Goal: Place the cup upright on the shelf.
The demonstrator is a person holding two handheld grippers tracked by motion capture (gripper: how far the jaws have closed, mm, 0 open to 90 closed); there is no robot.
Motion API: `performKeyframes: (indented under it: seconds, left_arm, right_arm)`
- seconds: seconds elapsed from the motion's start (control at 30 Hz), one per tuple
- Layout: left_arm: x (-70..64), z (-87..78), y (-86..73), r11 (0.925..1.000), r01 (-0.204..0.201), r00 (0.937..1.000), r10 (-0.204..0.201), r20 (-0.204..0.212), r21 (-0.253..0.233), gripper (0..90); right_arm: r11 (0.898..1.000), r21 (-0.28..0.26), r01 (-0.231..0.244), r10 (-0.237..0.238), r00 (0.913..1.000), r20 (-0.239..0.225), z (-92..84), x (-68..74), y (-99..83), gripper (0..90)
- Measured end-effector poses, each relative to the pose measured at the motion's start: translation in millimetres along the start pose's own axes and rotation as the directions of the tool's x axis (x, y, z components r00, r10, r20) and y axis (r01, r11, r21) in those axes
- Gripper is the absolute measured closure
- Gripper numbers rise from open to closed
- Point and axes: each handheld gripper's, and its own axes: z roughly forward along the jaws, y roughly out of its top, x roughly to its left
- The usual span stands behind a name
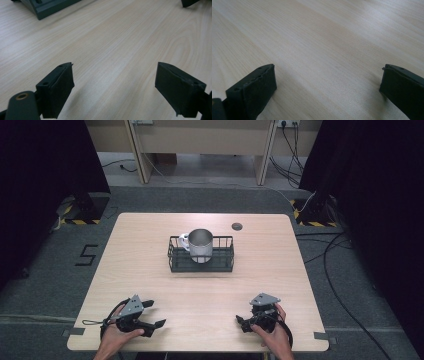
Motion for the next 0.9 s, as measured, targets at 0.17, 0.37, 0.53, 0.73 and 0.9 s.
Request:
performKeyframes:
  seconds: [0.17,0.37,0.53,0.73,0.9]
  left_arm:
    - [-0.7,3.3,-3.8,0.9963,-0.033,0.9992,0.035,-0.022,0.080,14.9]
    - [-1.0,5.7,-4.2,0.9921,-0.035,0.9991,0.037,-0.019,0.121,13.8]
    - [-1.0,5.6,-4.1,0.9919,-0.035,0.9991,0.038,-0.020,0.122,13.7]
    - [-1.0,5.7,-4.1,0.9919,-0.035,0.9991,0.038,-0.020,0.122,13.7]
    - [-0.9,5.7,-4.1,0.9918,-0.036,0.9991,0.038,-0.020,0.122,13.7]
  right_arm:
    - [1.000,-0.002,0.004,-0.004,1.0000,0.001,0.1,-0.1,0.0,0.6]
    - [1.000,-0.001,0.004,-0.004,1.0000,0.002,0.1,0.3,-0.2,0.6]
    - [1.000,-0.001,0.003,-0.003,1.0000,0.002,0.0,0.4,-0.2,0.6]
    - [1.000,-0.001,0.002,-0.002,1.0000,0.002,0.1,0.5,-0.2,0.6]
    - [1.000,-0.001,0.002,-0.002,1.0000,0.002,0.1,0.5,-0.2,0.5]
